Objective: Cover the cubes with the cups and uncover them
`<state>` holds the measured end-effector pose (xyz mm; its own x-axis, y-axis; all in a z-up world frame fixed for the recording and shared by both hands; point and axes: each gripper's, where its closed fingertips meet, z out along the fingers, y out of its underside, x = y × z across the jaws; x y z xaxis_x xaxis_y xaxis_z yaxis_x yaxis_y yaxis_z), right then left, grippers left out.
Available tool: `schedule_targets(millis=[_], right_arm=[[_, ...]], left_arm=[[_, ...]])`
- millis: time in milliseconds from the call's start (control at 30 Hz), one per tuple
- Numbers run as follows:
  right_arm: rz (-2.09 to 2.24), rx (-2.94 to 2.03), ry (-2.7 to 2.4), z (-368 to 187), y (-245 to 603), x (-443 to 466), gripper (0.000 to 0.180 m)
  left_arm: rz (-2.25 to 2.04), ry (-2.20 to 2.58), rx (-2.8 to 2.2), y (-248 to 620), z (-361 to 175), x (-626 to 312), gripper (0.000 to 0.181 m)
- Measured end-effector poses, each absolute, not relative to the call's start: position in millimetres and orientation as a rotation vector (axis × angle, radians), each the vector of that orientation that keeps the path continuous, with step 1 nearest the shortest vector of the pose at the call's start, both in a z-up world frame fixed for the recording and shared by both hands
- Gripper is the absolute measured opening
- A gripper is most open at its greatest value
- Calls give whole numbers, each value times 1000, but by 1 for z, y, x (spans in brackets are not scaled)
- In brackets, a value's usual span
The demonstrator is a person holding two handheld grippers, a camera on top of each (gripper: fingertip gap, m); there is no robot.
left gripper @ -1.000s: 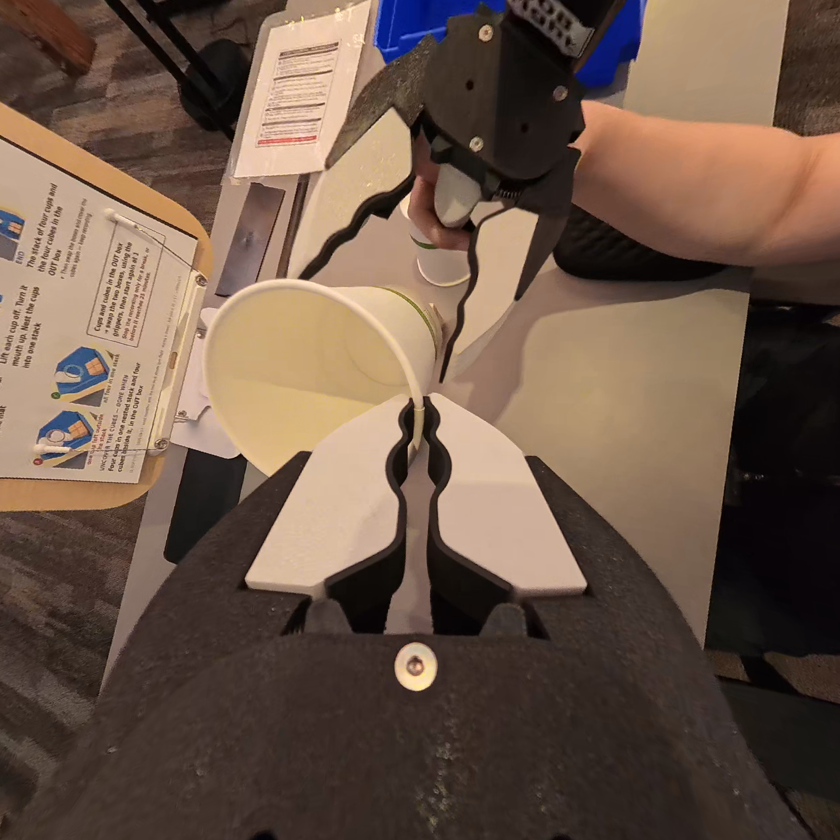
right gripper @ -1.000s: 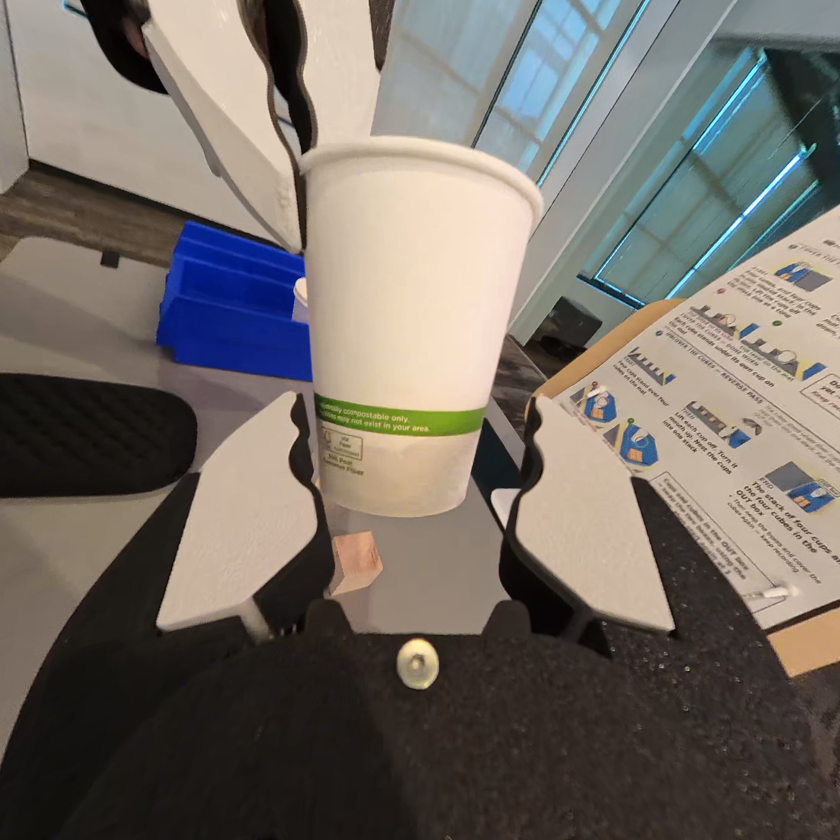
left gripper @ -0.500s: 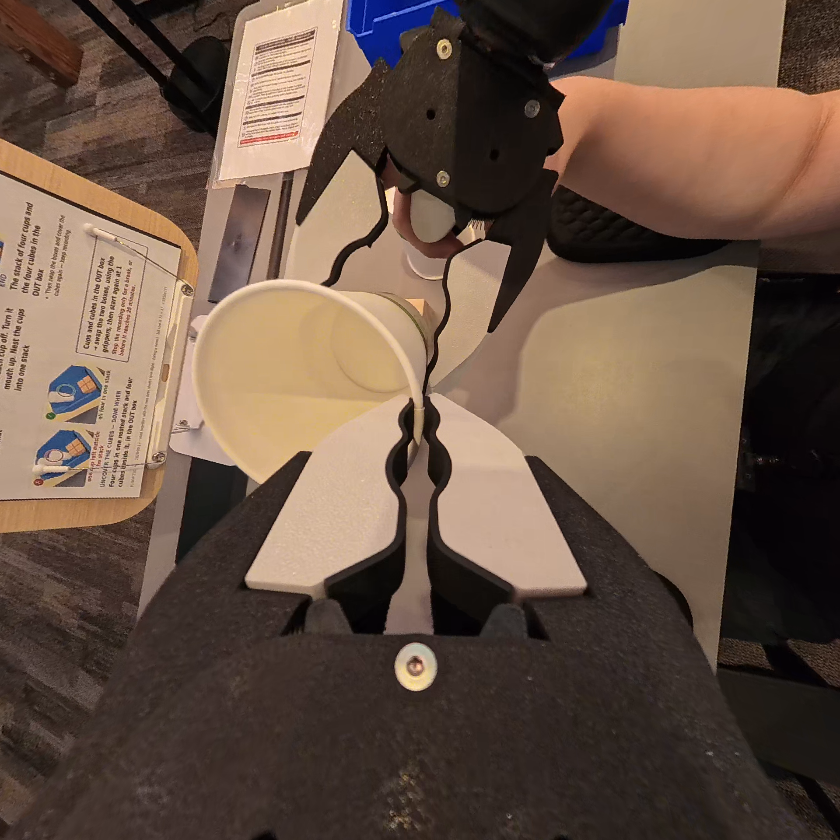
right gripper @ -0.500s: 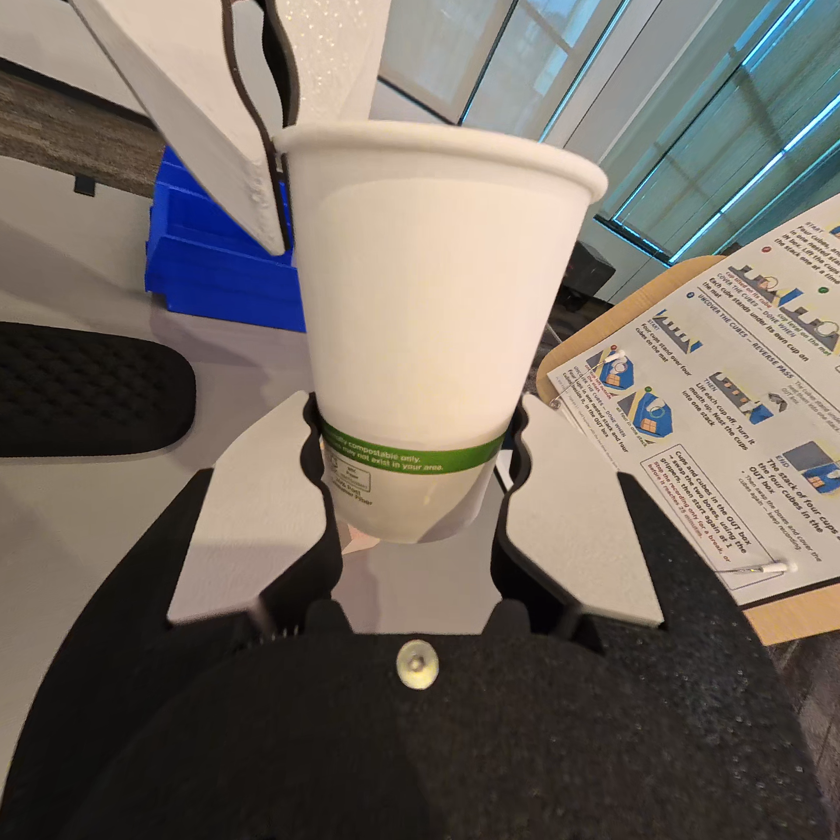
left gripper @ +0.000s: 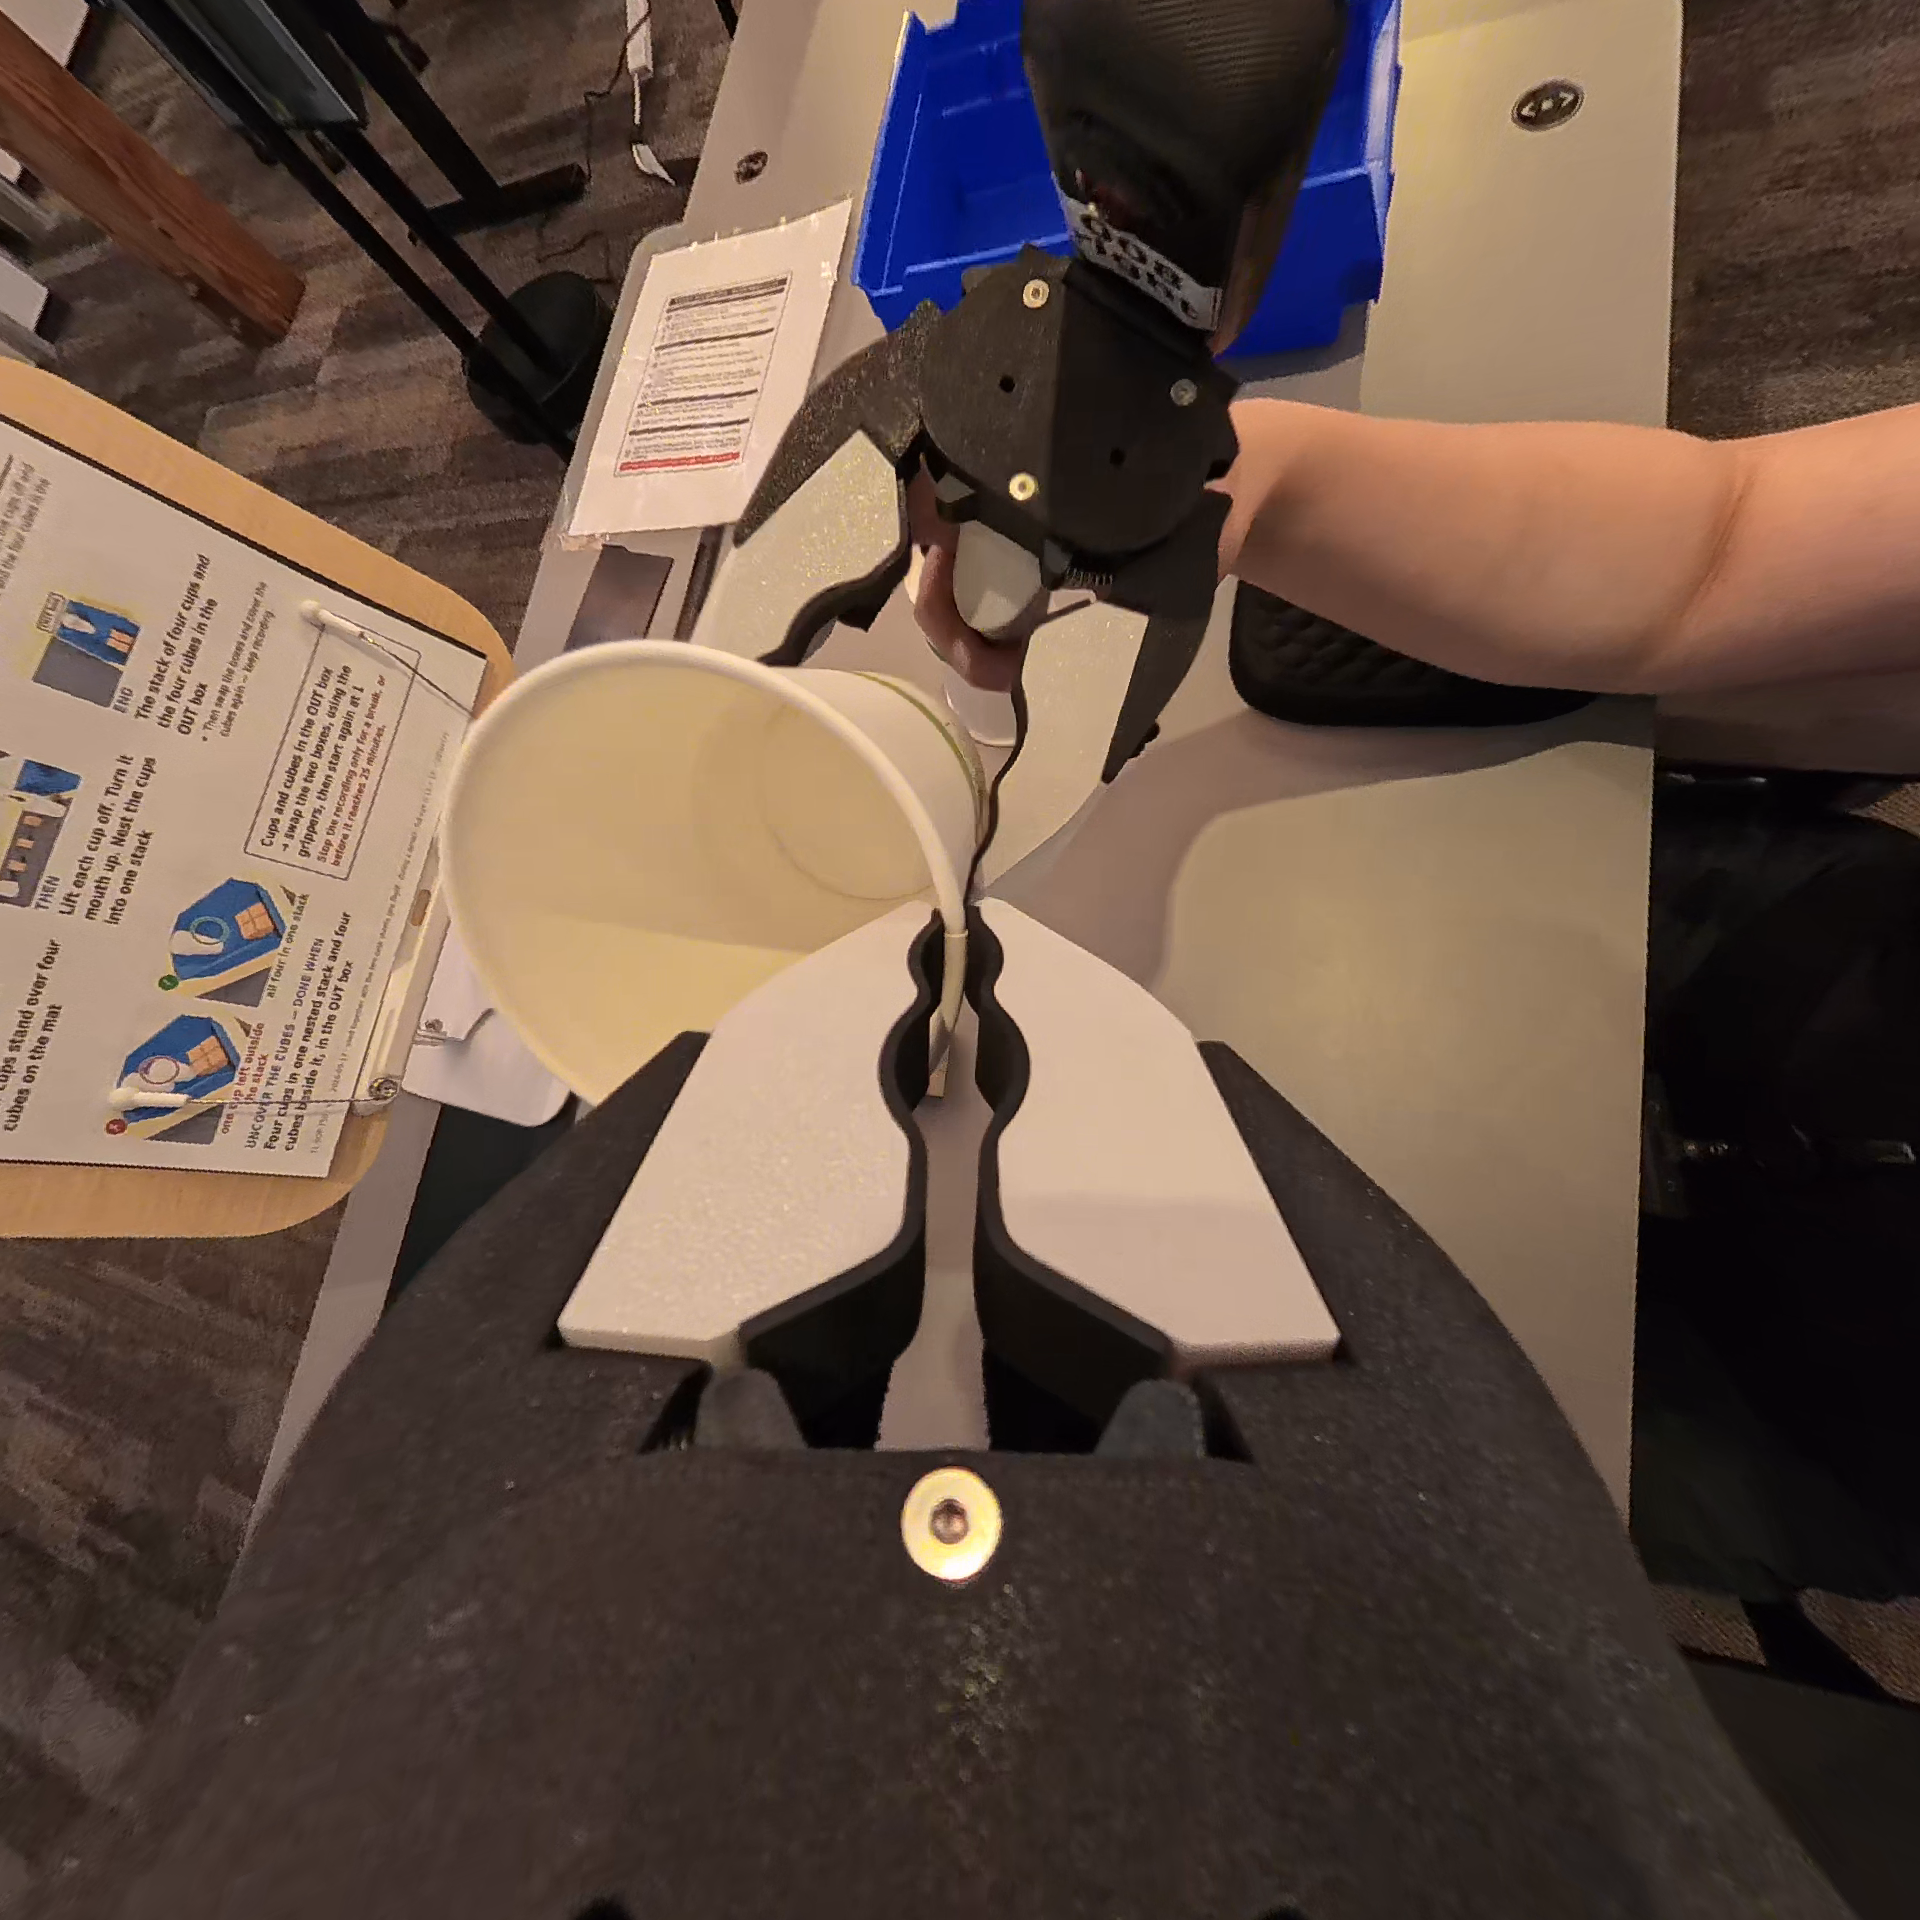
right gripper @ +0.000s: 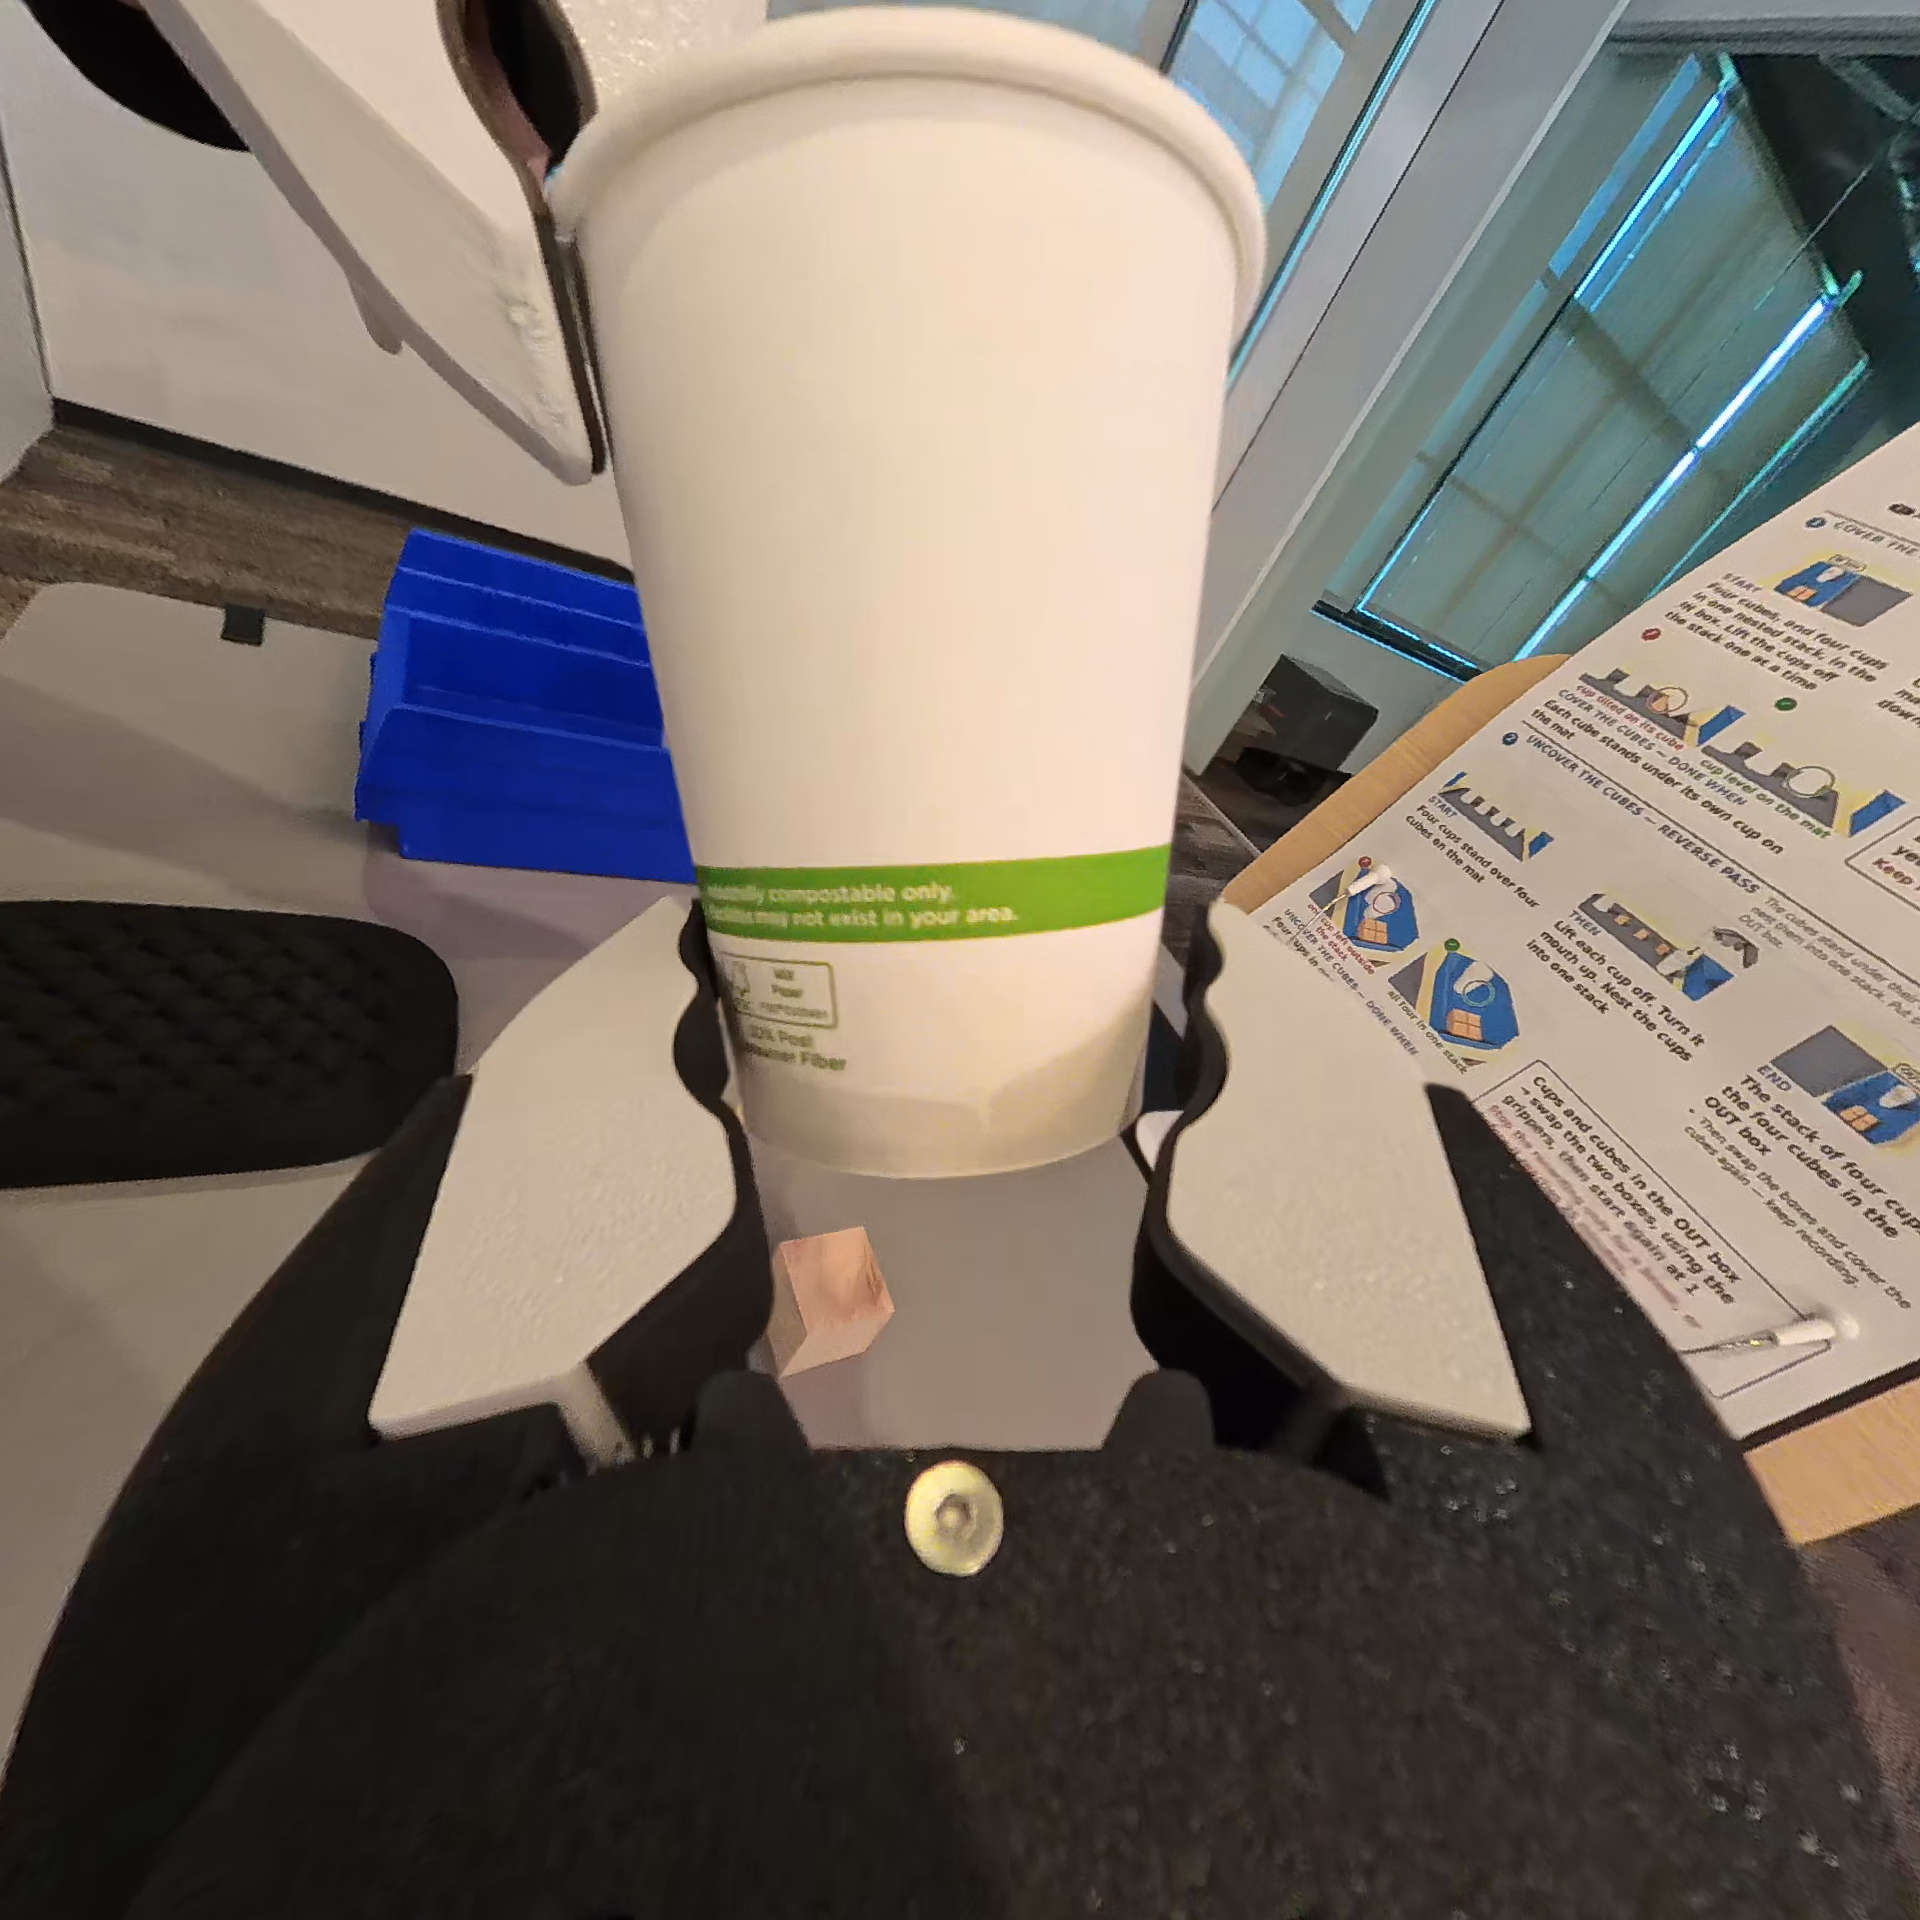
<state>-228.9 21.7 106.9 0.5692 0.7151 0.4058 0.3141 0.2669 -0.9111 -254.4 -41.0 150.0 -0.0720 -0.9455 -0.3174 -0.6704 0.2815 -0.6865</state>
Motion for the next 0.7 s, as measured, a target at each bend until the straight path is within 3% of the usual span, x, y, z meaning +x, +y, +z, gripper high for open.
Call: schedule_targets(millis=[33, 400, 533, 700], right_arm=[[359, -1318, -987, 108, 21, -229, 86], [359, -1293, -992, 112, 20, -226, 79], [329, -1301, -981, 113, 22, -222, 79], [166, -1344, -1035, 107, 23, -212, 79]], left_arm=[[-486, 1811, -1456, -42, 152, -255, 3], [-514, 1783, -1438, -43, 153, -260, 3], [-503, 1723, -1443, -39, 155, -262, 31], [-510, 1594, -1422, -31, 168, -280, 41]])
